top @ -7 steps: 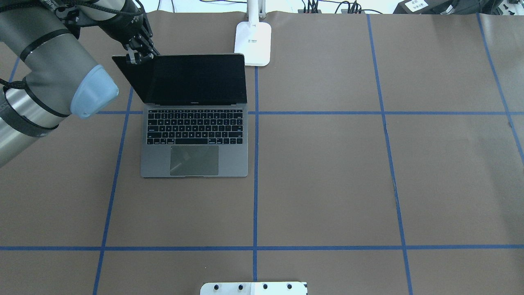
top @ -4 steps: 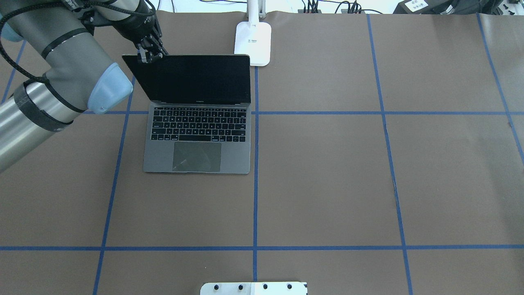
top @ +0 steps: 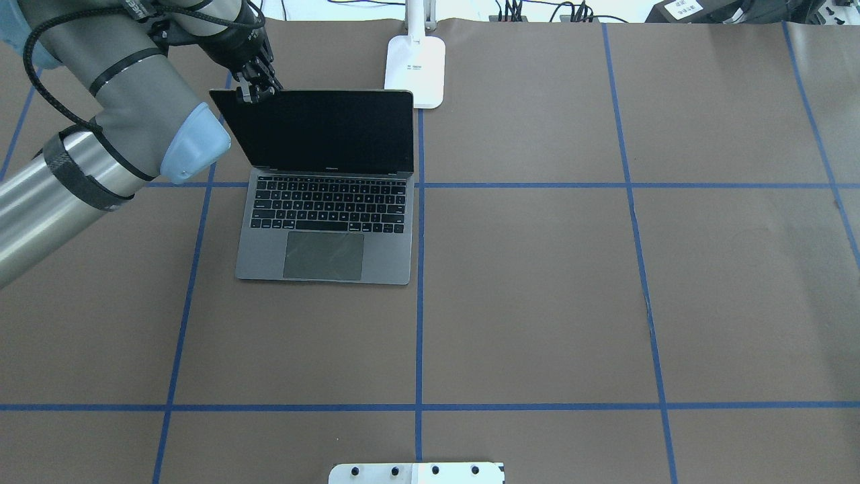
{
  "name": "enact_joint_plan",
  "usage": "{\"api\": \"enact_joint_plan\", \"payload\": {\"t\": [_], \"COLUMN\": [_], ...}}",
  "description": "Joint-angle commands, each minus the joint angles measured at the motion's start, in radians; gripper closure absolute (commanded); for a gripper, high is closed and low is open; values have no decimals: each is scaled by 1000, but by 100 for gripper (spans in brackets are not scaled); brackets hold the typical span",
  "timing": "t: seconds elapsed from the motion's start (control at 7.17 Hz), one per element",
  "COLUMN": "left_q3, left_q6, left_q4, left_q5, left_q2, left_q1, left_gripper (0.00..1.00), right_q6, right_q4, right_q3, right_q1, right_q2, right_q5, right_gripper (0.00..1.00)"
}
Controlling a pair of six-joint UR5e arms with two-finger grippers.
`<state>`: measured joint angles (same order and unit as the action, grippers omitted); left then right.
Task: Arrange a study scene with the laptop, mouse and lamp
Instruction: 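Set the laptop down and open the left gripper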
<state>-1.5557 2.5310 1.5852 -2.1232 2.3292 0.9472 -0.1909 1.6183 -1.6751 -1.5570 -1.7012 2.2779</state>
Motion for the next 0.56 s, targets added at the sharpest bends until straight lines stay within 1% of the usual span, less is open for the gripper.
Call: {"api": "enact_joint_plan", "payload": {"t": [0.0,0.14,0.28,0.42], "left_q3": [22,14,14,12], "left_q6": [9,0,-1,-15], "left_q4": [25,27,39,39], "left_q5": [-1,0,0,0], "left_q2": [-1,-5,-8,-7], "left_q1": [-1,-1,-2,-2], "left_gripper": [100,44,1,0], "right_q6": [1,-1,1,1], "right_q4": [0,0,0,0], "right_q3": [0,0,0,0], "right_q1": [0,0,2,2], "right_q2": [0,0,0,-2], "right_q5": [0,0,0,0], "right_gripper": [0,0,0,0]}}
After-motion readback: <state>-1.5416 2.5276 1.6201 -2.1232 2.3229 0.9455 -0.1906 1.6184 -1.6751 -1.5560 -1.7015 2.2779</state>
